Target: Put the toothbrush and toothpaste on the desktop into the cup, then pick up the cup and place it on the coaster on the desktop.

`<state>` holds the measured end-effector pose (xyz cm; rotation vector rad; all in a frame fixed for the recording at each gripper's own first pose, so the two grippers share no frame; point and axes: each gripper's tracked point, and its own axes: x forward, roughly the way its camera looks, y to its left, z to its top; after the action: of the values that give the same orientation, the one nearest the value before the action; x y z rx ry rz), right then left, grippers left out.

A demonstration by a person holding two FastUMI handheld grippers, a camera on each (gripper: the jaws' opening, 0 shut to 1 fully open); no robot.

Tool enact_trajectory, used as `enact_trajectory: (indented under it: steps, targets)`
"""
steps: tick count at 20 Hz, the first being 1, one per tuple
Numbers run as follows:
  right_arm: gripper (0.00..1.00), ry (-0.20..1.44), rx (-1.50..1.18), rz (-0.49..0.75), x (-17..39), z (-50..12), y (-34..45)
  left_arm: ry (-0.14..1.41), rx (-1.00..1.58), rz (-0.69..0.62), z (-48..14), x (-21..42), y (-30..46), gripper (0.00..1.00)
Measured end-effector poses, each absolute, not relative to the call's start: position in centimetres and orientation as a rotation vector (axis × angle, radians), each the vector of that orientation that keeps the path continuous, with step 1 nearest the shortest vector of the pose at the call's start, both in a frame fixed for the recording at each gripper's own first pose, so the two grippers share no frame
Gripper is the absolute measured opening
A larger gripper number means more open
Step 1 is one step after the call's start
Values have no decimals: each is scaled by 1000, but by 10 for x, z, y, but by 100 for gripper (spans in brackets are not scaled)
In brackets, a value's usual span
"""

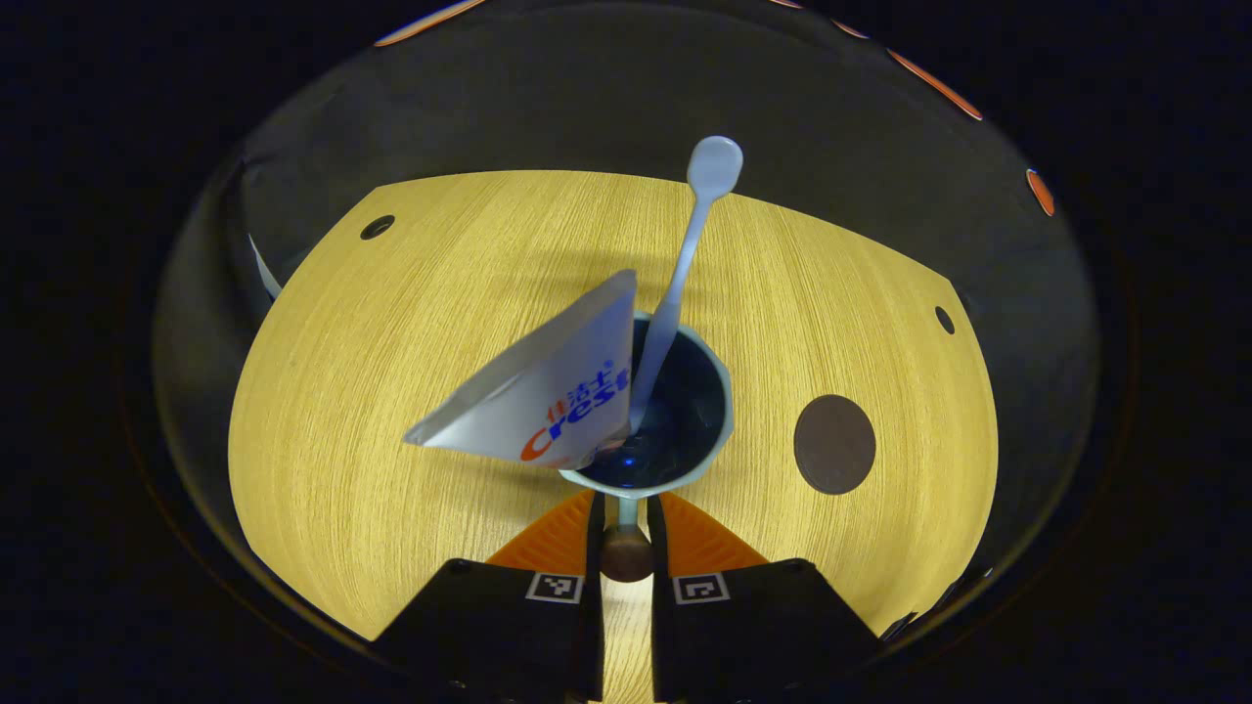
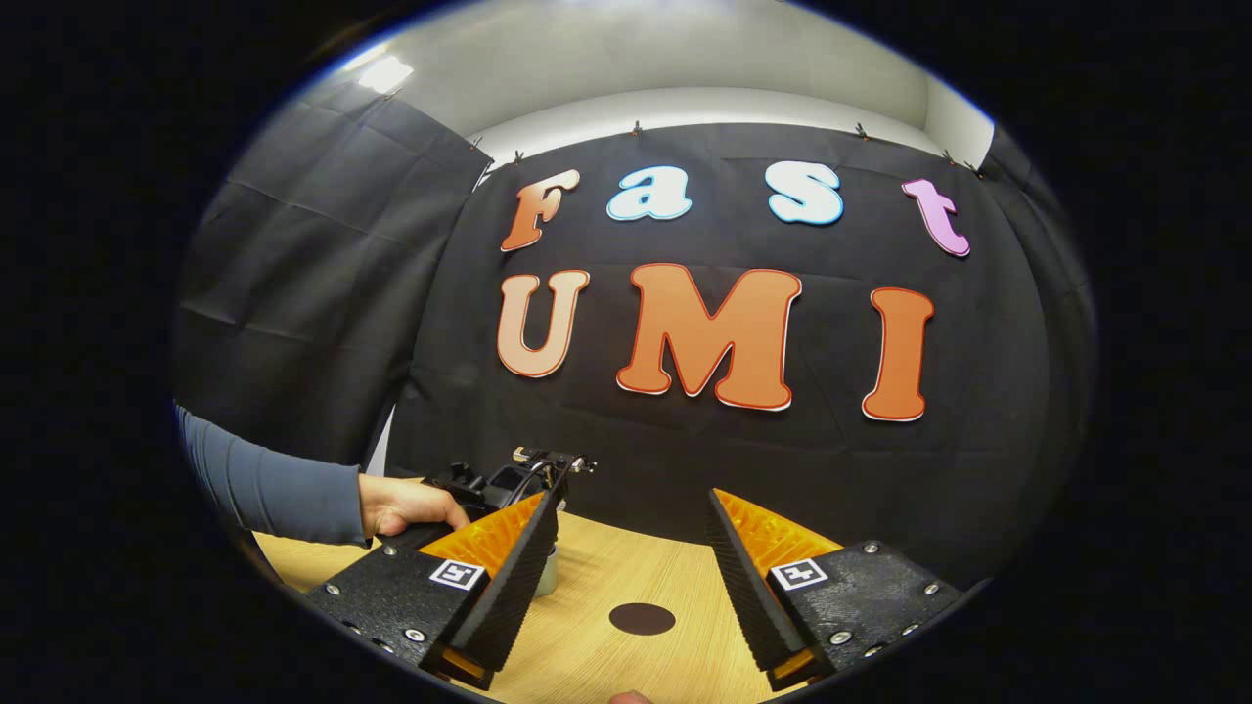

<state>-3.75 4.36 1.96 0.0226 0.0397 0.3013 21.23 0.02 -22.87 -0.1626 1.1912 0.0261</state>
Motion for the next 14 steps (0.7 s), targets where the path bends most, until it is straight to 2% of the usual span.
enact_trajectory:
  steps: [10,11,12,14]
  targets:
    - [91,31,36,233,-47,11,6,1126,-102,-27,-208,256,17,19]
    - [91,32,38,222,-48,10,2,1121,-95,-40,-231,222,34,19]
    - [91,34,38,213,-48,9,-3,1121,-87,-54,-230,256,19,19]
    - [91,35,35,192,-51,7,-13,1114,-75,-79,-203,259,3,19]
